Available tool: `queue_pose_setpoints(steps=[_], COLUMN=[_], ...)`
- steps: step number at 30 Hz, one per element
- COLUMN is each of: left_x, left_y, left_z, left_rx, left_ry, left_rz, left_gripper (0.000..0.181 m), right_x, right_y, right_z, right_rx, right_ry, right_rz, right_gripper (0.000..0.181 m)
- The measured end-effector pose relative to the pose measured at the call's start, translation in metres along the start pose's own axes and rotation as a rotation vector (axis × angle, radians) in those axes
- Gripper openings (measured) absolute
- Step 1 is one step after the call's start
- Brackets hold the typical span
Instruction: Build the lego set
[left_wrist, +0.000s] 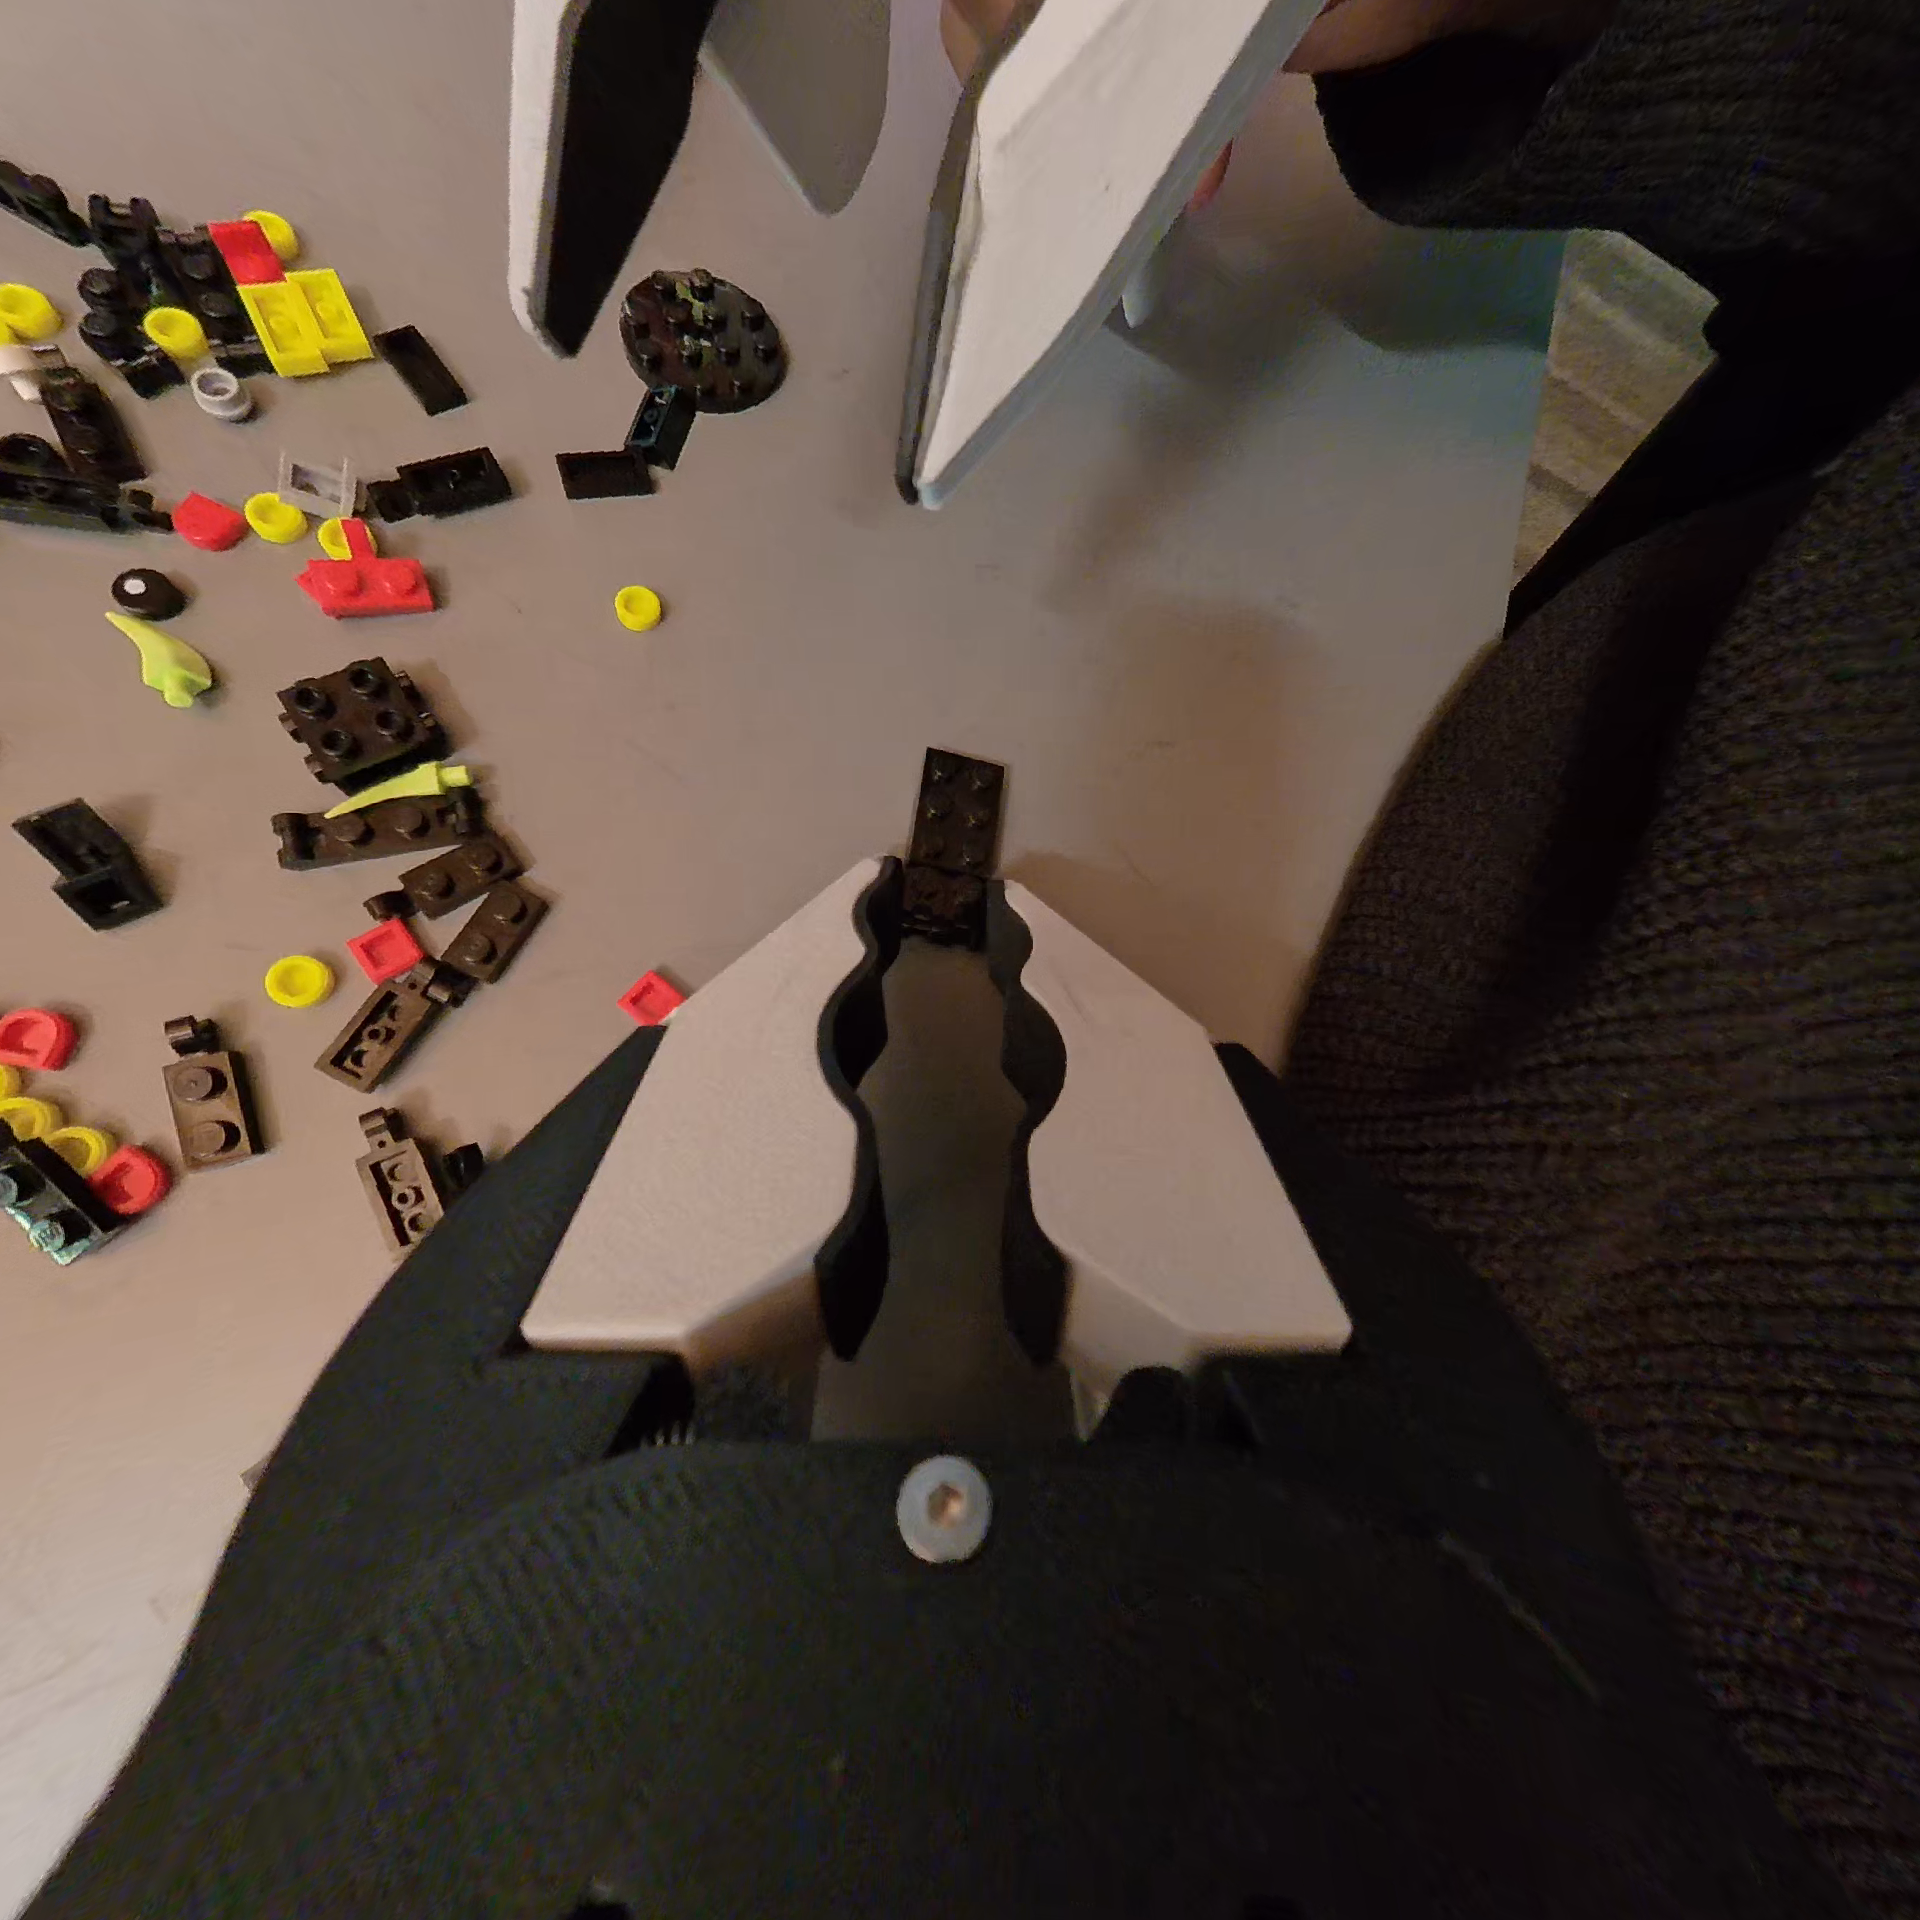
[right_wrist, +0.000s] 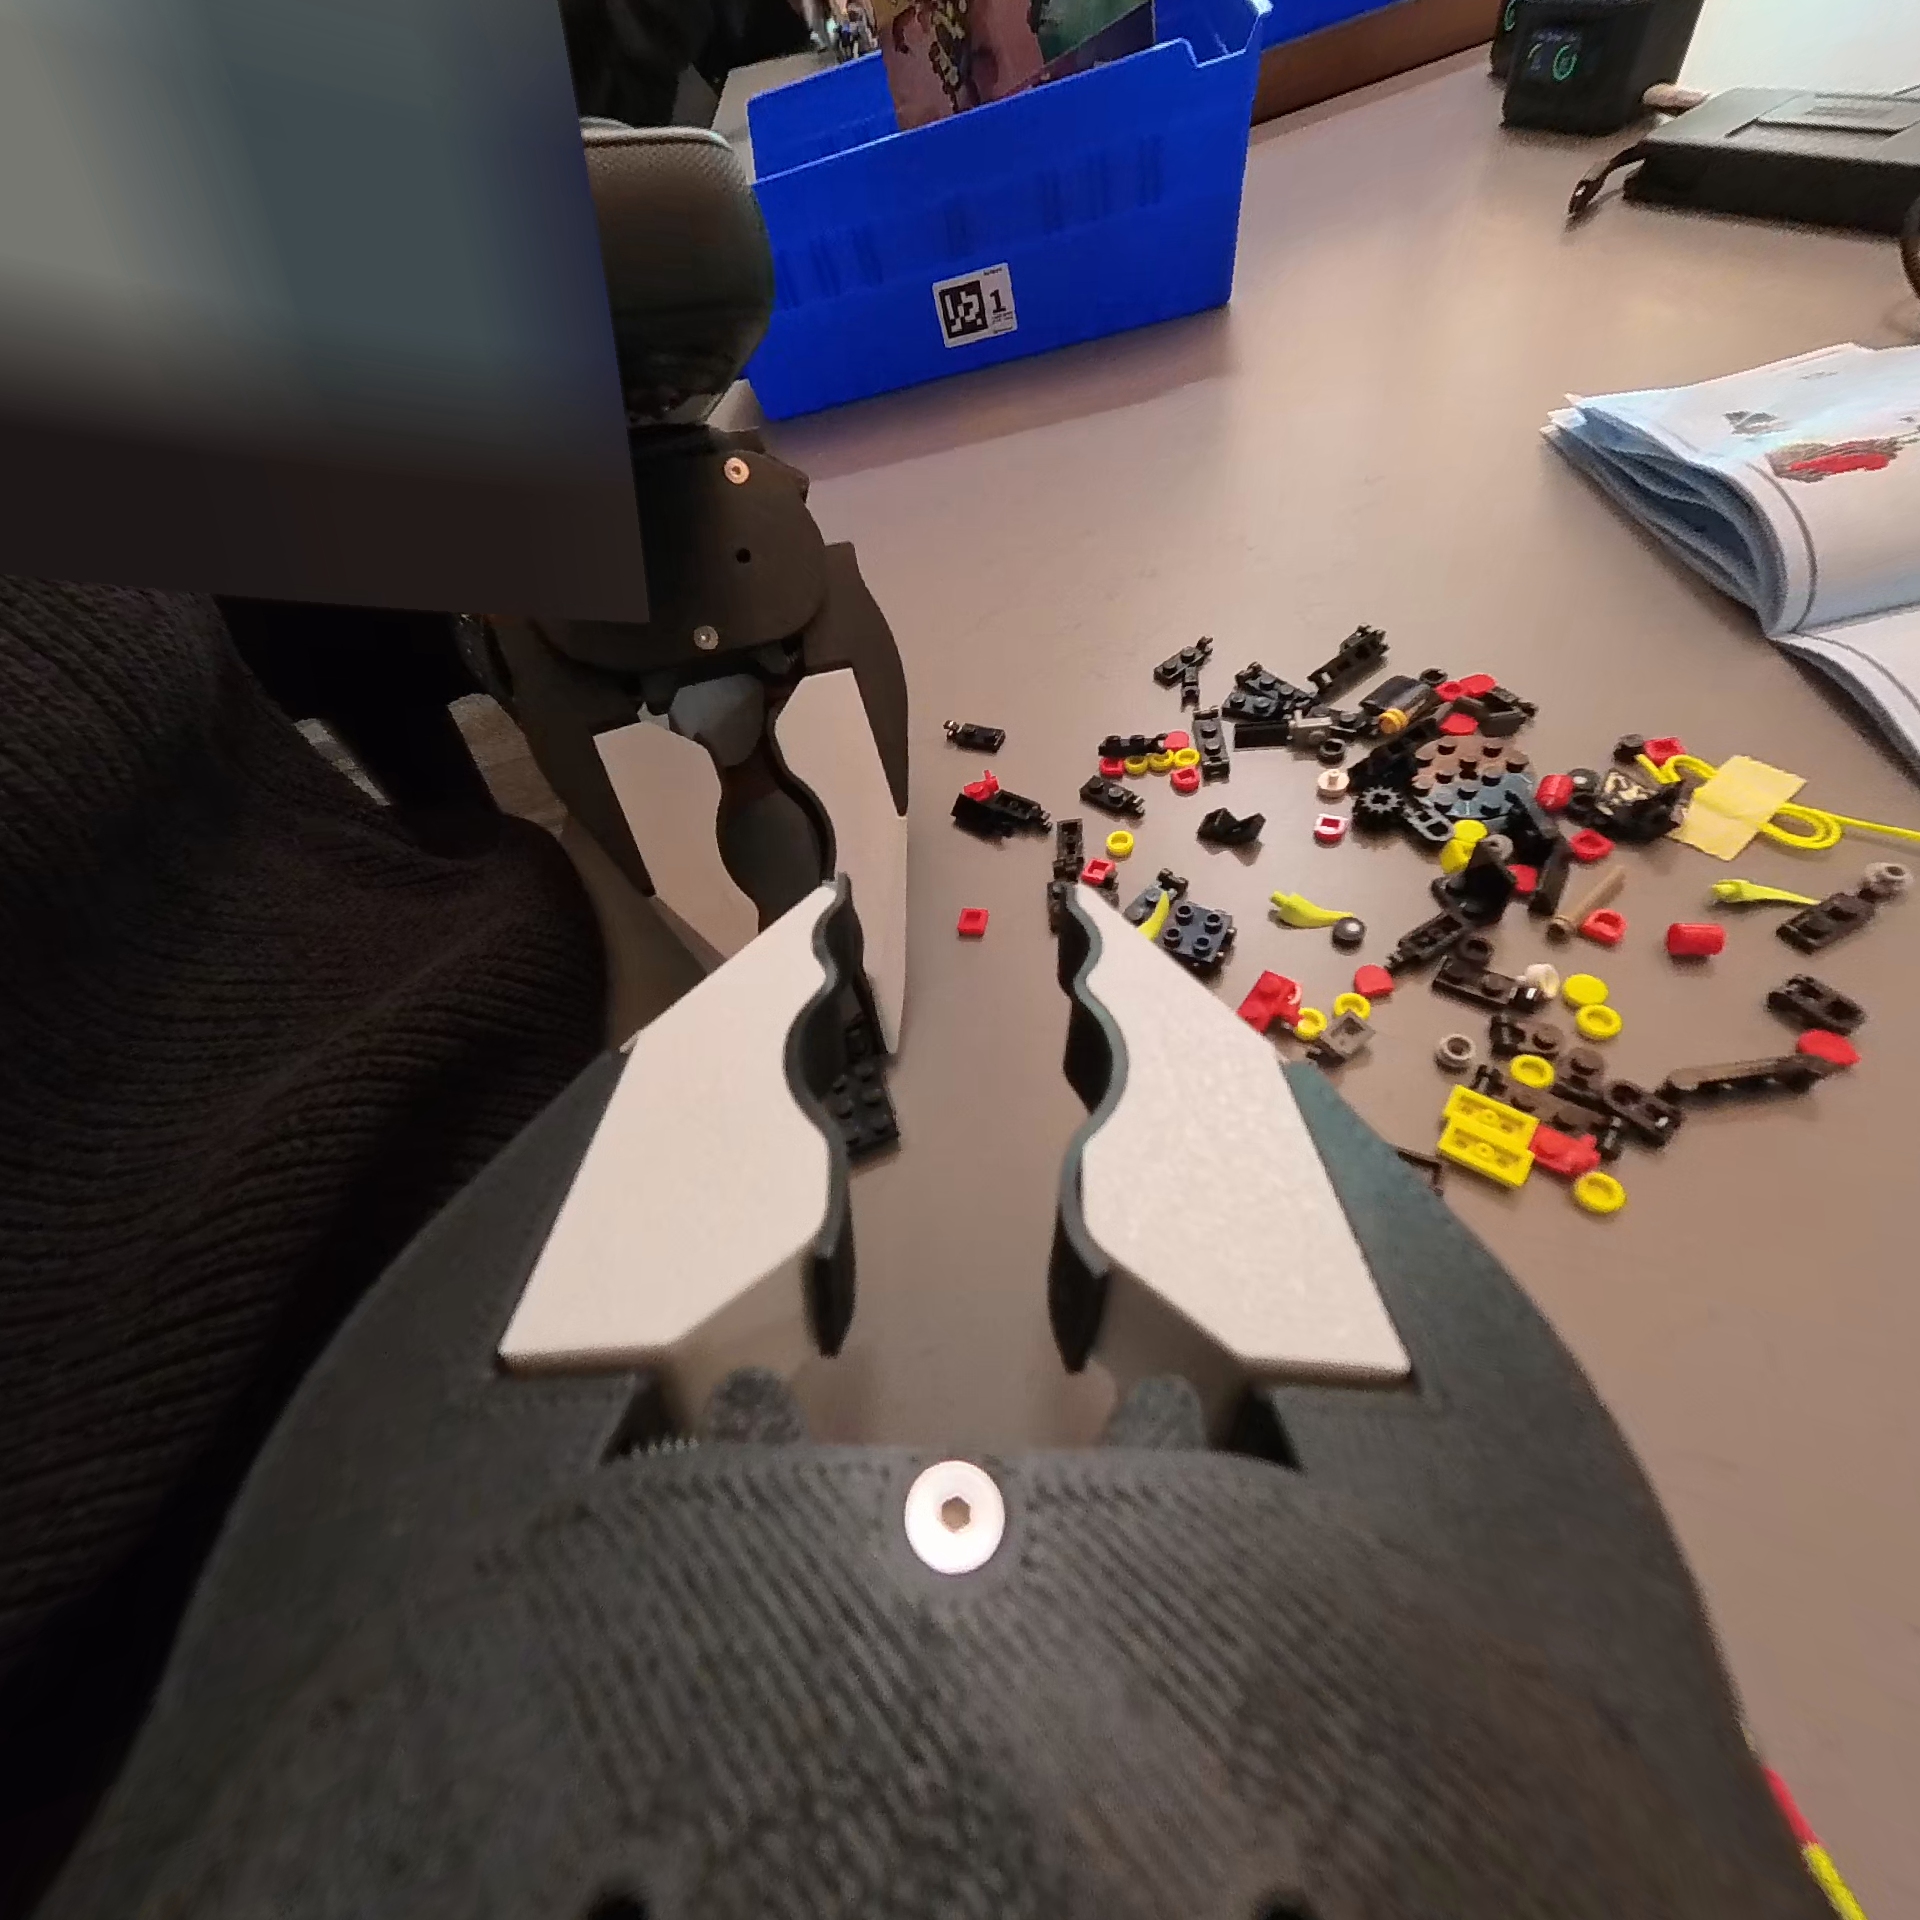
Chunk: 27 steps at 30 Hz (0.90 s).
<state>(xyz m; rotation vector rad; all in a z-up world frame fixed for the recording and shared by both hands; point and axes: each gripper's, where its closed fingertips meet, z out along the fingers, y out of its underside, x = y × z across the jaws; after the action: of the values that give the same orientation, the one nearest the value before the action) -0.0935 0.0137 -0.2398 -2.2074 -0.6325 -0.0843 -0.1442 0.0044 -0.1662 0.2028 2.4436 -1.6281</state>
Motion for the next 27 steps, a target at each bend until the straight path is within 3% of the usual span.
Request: queue_pose_setpoints(steps=[12, 15, 18, 20, 22, 25, 27], left_x=[0.002, 0.004, 0.000, -0.004, -0.004, -0.005, -0.012], left_y=[0.001, -0.001, -0.006, -0.011, -0.018, -0.031, -0.037], left_z=[0.001, 0.000, -0.002, -0.007, -0.013, -0.026, -0.035], left_rx=[-0.004, 0.007, 0.035, 0.069, 0.112, 0.205, 0.260], left_ry=[0.005, 0.009, -0.022, -0.037, -0.014, 0.019, -0.001], left_rz=[-0.002, -0.016, -0.018, -0.035, -0.064, -0.121, -0.157], left_gripper=[0.018, 0.027, 0.034, 0.045, 0.056, 0.072, 0.089], right_x=[0.015, 0.004, -0.002, 0.002, 0.005, 0.013, 0.016], right_y=[-0.024, -0.045, -0.066, -0.071, -0.059, -0.055, -0.057], right_z=[-0.015, -0.026, -0.040, -0.048, -0.041, -0.035, -0.038], right_rx=[0.141, 0.256, 0.379, 0.446, 0.370, 0.338, 0.359], right_ry=[0.102, 0.130, 0.275, 0.421, 0.450, 0.429, 0.414], right_rz=[-0.014, -0.177, -0.368, -0.475, -0.529, -0.381, -0.306], right_gripper=[0.060, 0.054, 0.050, 0.051, 0.054, 0.071, 0.055])
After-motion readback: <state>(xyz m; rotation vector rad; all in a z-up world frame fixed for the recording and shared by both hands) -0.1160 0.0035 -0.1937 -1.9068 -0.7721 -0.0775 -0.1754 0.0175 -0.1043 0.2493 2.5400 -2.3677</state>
